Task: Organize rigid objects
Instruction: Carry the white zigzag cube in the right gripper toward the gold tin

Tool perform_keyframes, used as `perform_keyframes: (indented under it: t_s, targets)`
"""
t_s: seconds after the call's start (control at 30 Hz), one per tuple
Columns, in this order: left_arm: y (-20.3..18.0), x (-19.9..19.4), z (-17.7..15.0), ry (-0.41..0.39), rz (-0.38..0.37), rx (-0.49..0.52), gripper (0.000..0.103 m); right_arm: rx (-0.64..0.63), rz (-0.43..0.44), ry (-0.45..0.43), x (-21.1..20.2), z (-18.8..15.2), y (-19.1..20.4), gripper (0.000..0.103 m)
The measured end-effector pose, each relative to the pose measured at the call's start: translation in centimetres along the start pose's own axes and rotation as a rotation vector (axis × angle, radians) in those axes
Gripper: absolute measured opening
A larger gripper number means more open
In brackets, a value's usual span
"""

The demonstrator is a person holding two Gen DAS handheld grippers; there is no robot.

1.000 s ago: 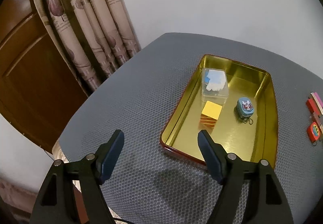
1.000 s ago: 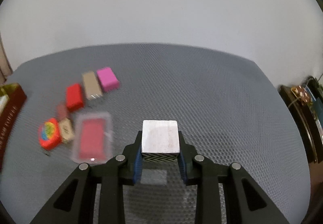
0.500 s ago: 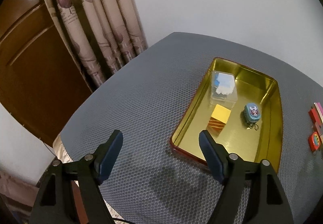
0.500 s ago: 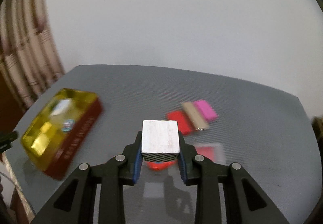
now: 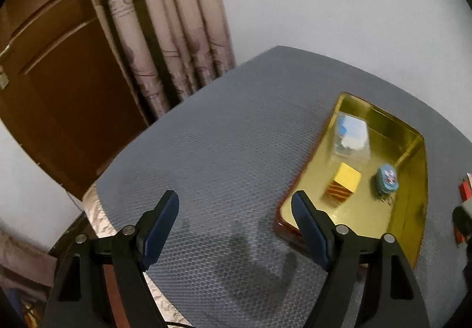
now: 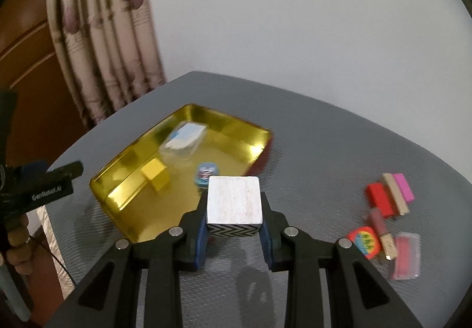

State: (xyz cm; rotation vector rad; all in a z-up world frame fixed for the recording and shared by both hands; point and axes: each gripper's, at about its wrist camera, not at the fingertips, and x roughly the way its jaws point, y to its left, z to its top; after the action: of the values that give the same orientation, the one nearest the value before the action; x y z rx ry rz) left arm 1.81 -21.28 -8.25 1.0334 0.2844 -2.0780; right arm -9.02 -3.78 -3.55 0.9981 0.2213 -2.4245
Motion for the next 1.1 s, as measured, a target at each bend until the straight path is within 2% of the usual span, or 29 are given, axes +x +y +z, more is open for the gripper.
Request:
perform_keyframes:
  t_s: [0.37, 0.47, 0.73, 1.1]
  targets:
    - [2.3, 0.9, 0.6, 0.022, 0.067, -0.115, 0.077, -0.066, 0.027, 0.081, 3.9, 0.3, 3.3, 0.030]
    - [2.7, 1.0, 0.6, 0.032, 0.066, -0.140, 0.077, -0.084, 0.026, 0.106, 4.9, 0.3, 4.0, 0.030]
    - [2.8, 1.2, 0.3, 0.042, 0.060, -0.130, 0.077, -0.115, 0.025, 0.169, 7.3, -0.4, 5.1, 0.030]
    - [3.0, 1.8, 0.3, 0.073, 0.042, -0.149, 0.078, -0.110, 0.037, 0.194, 7.9, -0.8, 4.8, 0.030]
